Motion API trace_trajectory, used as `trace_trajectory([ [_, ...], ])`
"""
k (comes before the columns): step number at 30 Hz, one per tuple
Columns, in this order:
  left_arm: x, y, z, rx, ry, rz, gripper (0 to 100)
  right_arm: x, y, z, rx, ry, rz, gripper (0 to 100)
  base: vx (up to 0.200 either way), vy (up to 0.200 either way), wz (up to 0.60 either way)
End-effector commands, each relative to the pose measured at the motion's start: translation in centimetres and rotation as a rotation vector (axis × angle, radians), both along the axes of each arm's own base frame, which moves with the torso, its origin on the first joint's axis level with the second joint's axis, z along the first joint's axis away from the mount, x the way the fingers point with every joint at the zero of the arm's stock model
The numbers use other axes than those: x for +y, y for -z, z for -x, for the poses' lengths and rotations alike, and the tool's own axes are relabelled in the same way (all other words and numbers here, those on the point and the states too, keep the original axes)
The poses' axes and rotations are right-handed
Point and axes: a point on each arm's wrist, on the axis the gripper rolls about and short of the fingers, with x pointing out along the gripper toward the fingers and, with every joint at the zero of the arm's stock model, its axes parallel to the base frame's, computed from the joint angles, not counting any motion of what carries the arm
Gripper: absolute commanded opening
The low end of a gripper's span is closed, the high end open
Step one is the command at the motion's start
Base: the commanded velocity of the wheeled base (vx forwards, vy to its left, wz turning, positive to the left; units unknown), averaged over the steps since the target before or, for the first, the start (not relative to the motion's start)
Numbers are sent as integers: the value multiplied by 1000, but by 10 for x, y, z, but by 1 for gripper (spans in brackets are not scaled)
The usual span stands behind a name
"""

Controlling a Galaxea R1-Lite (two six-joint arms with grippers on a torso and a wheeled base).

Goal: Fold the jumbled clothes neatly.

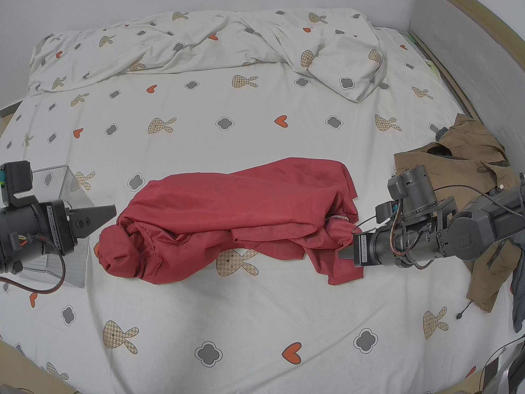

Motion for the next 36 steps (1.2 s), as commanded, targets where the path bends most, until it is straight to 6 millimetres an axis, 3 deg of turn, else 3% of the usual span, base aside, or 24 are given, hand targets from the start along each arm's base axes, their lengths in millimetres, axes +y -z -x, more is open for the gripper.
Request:
trace_trajectory([
  [1, -6, 6, -1, 25, 34, -13, 100, -10, -38, 16, -95, 9, -64, 0, 0, 0, 0],
  [2, -7, 6, -1, 26, 36, -14, 100, -12, -42, 19, -107, 10, -70, 0, 0, 0, 0],
  [3, -10, 8, -2, 31, 59, -35, 100, -23, -68, 37, -163, 11, -131, 0, 0, 0, 0],
  [6, -12, 14, -3, 36, 92, -95, 100, -47, -119, 84, -262, -33, -330, 0, 0, 0, 0],
  [7, -12, 14, -3, 36, 92, -95, 100, -47, -119, 84, -262, -33, -330, 0, 0, 0, 0],
  [8, -16, 14, -4, 17, 122, -124, 100, -64, -147, 114, -318, -71, -452, 0, 0, 0, 0],
  [11, -17, 14, -5, 17, 125, -127, 100, -66, -150, 116, -323, -72, -461, 0, 0, 0, 0],
  [12, -31, 16, -5, -12, 195, -133, 100, -96, -185, 163, -397, -83, -568, 0, 0, 0, 0],
  [22, -61, 34, -18, 37, 317, -209, 100, -129, -222, 240, -565, -98, -706, 0, 0, 0, 0],
  [25, -68, 37, -23, 15, 343, -245, 100, -134, -225, 249, -610, -75, -707, 0, 0, 0, 0],
  [29, -79, 42, -29, 0, 377, -258, 100, -135, -223, 245, -607, -47, -693, 0, 0, 0, 0],
  [31, -93, 49, -33, 2, 414, -263, 100, -131, -214, 223, -545, 1, -661, 0, 0, 0, 0],
  [36, -106, 57, -35, 9, 449, -270, 100, -124, -181, 151, -361, 126, -568, 0, 0, 0, 0],
])
